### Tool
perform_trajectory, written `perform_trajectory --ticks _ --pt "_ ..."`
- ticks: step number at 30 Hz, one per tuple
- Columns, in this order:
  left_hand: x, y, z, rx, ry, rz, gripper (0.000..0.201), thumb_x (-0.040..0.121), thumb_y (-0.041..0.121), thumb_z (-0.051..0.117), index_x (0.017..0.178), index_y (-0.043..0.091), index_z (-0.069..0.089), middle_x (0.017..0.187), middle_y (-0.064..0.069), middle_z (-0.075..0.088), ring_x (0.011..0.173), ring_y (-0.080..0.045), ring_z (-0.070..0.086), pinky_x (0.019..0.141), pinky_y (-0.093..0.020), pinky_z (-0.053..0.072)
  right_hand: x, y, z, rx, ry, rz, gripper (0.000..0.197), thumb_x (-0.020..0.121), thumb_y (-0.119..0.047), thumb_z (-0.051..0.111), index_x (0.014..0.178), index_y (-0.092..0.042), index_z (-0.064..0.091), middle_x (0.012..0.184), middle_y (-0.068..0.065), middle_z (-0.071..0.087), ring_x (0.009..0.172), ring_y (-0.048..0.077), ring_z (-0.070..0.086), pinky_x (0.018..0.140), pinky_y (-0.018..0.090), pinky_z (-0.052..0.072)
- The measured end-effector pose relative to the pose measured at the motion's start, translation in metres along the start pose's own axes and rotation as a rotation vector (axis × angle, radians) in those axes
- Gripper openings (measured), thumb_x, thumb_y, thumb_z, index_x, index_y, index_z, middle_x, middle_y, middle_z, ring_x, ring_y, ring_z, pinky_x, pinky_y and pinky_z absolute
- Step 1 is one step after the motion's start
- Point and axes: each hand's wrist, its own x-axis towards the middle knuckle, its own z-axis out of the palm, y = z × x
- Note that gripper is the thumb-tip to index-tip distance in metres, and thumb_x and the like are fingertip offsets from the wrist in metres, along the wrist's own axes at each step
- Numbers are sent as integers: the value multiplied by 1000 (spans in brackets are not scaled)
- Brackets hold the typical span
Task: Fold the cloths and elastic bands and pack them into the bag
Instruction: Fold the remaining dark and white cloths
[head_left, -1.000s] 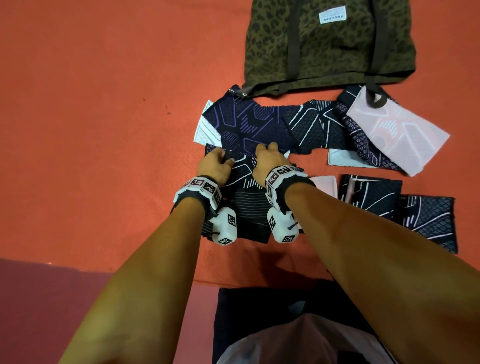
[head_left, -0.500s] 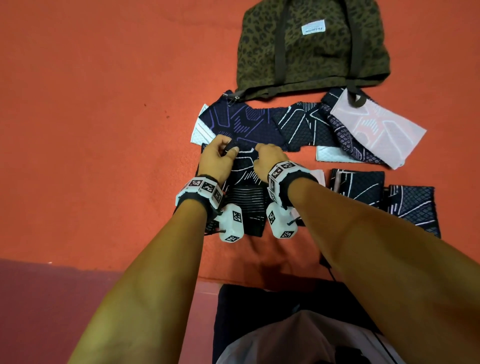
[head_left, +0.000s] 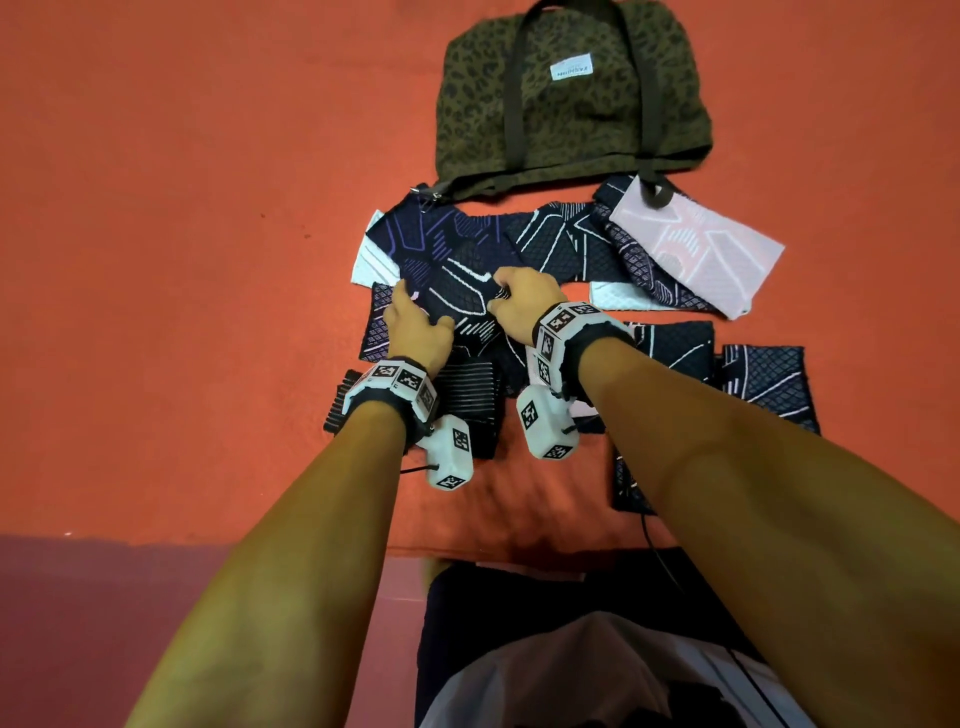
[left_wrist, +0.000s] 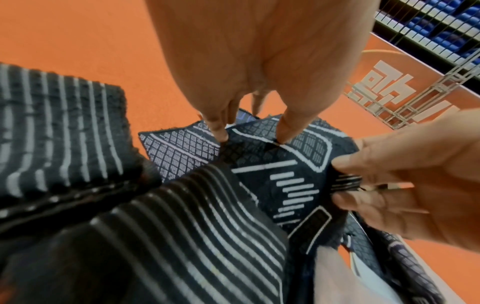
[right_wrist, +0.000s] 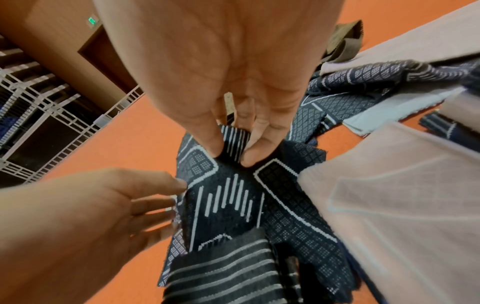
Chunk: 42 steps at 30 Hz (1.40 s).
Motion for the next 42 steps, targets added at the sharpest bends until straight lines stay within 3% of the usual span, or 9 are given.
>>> perform_trajectory --ticks 8,11,19,25,28,33,36,39,42 --pt "0 5 16 -26 -109 -36 65 83 24 61 143 20 37 113 -6 67 99 -29 67 94 -44 53 -3 3 -29 101 88 25 39 88 -17 58 62 -26 30 65 -7 40 74 22 45 53 28 29" --pt "1 4 23 -38 -116 -34 50 76 21 56 124 27 44 103 -6 69 96 -35 68 90 -49 55 -8 5 -38 127 103 40 32 80 -14 57 63 -17 30 65 2 43 64 24 40 55 30 32" --pt "-25 14 42 -39 -102 92 56 88 3 48 142 16 36 116 -5 63 94 -22 57 78 -28 41 -35 38 -41 -47 -72 89 5 81 -12 55 83 -12 59 87 9 62 84 31 58 72 30 47" --pt "-31 1 48 -76 -131 37 64 83 21 68 141 11 41 120 1 60 106 -19 61 100 -29 45 -60 63 -18 -65 -127 129 8 85 -14 57 78 -16 55 83 2 60 82 27 57 69 26 43" --pt "-33 -2 52 40 -83 -1 51 84 58 62 119 22 59 125 -9 58 105 -25 62 102 -36 46 -66 63 -7 -119 -168 139 10 82 -18 59 90 -15 64 96 8 67 84 30 61 73 32 53" --pt "-42 7 51 -175 -177 -138 59 89 70 47 104 14 58 82 -8 64 63 -21 64 60 -33 57 -77 64 9 -167 -189 106 10 92 -27 53 91 -19 58 106 12 64 92 33 61 71 30 44" --pt "-48 12 55 -191 -248 -145 68 81 75 55 106 12 58 83 -10 66 72 -28 71 65 -38 62 -82 64 13 -232 -227 65 22 96 -32 52 103 -15 63 112 13 63 101 35 62 78 33 47" --pt "-44 14 63 -96 -212 -111 51 66 60 72 86 15 61 88 -13 72 81 -30 72 79 -44 60 -87 63 11 -261 -227 54 27 96 -32 52 109 -12 64 114 15 63 103 37 62 77 33 46" --pt "-48 27 66 -37 -230 -41 14 80 22 64 73 19 53 71 -9 63 63 -25 61 60 -29 52 -92 64 12 -250 -262 60 23 93 -26 54 108 -11 64 114 16 61 104 38 61 75 32 45"
